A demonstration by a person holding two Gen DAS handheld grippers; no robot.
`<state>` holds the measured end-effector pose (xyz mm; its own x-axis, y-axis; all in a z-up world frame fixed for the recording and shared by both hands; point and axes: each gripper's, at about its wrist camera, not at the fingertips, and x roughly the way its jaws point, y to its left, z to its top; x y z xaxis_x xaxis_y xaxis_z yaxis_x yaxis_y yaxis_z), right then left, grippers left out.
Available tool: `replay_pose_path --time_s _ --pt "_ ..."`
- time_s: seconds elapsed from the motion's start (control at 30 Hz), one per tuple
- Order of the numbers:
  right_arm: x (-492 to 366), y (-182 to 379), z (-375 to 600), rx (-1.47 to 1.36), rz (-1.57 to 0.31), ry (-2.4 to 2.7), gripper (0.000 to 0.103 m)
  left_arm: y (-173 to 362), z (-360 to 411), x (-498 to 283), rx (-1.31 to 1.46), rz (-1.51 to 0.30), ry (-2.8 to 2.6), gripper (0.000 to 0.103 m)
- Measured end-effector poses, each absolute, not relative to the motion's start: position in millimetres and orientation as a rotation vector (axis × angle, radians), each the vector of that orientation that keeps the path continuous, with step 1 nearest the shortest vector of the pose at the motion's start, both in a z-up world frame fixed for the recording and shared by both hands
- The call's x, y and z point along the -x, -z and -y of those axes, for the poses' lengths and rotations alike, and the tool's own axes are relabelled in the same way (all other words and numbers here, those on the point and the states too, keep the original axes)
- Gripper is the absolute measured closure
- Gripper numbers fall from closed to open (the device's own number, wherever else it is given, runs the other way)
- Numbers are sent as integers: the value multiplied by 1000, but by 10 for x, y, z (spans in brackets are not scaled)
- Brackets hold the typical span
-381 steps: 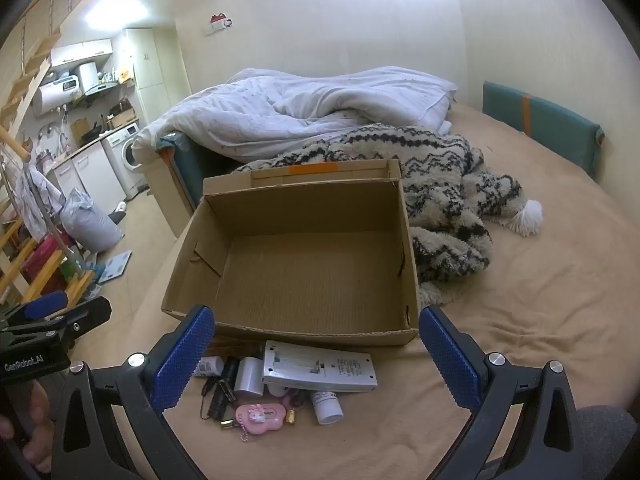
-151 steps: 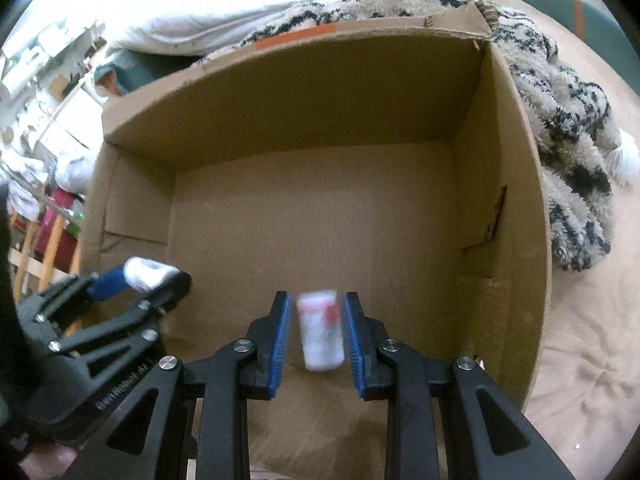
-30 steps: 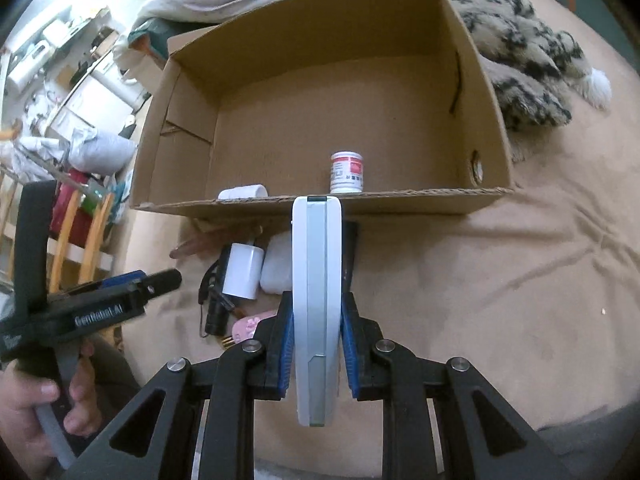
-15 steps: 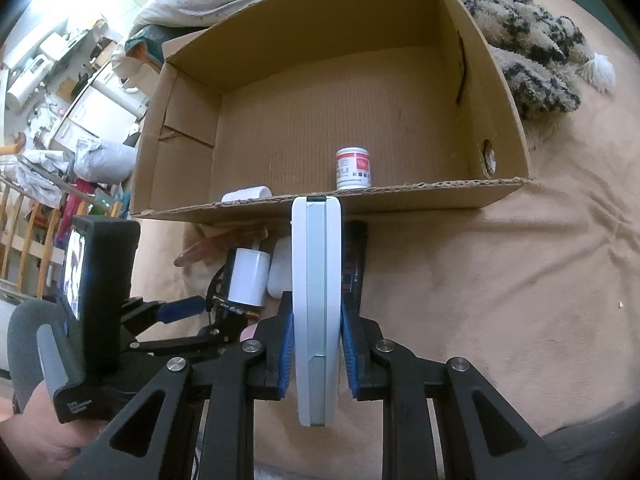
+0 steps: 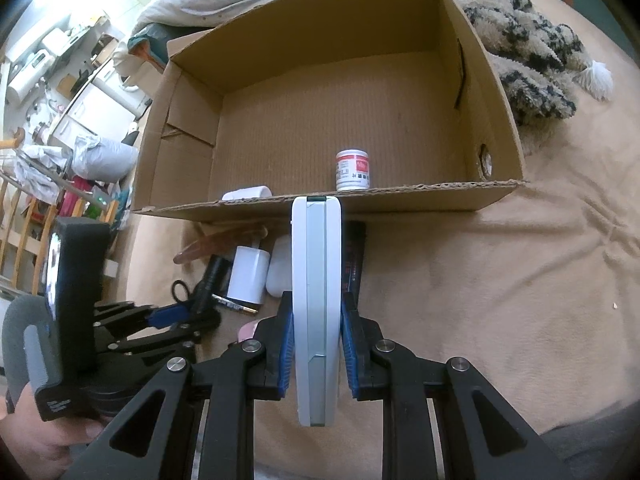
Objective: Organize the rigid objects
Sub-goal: 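Grasp the black flashlight with left gripper while right holds the remote, then carry flashlight and remote into the box and release both grippers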
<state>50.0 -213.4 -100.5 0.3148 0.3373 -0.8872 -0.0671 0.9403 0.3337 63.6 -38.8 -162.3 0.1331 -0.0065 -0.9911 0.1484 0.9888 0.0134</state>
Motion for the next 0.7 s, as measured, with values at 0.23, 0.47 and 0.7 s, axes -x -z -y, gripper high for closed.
replay_pose_path --time_s 0.23,0.47,0.7 --pt "-450 952 2123 -249 -1208 -277 80 1472 244 -537 -67 -1396 65 81" --pt "-369 876 2125 -249 -1185 -290 80 1184 40 -304 -38 -1300 12 81" --pt "-297 739 2166 -272 -1136 -320 80 861 13 -37 -28 -1175 -27 81"
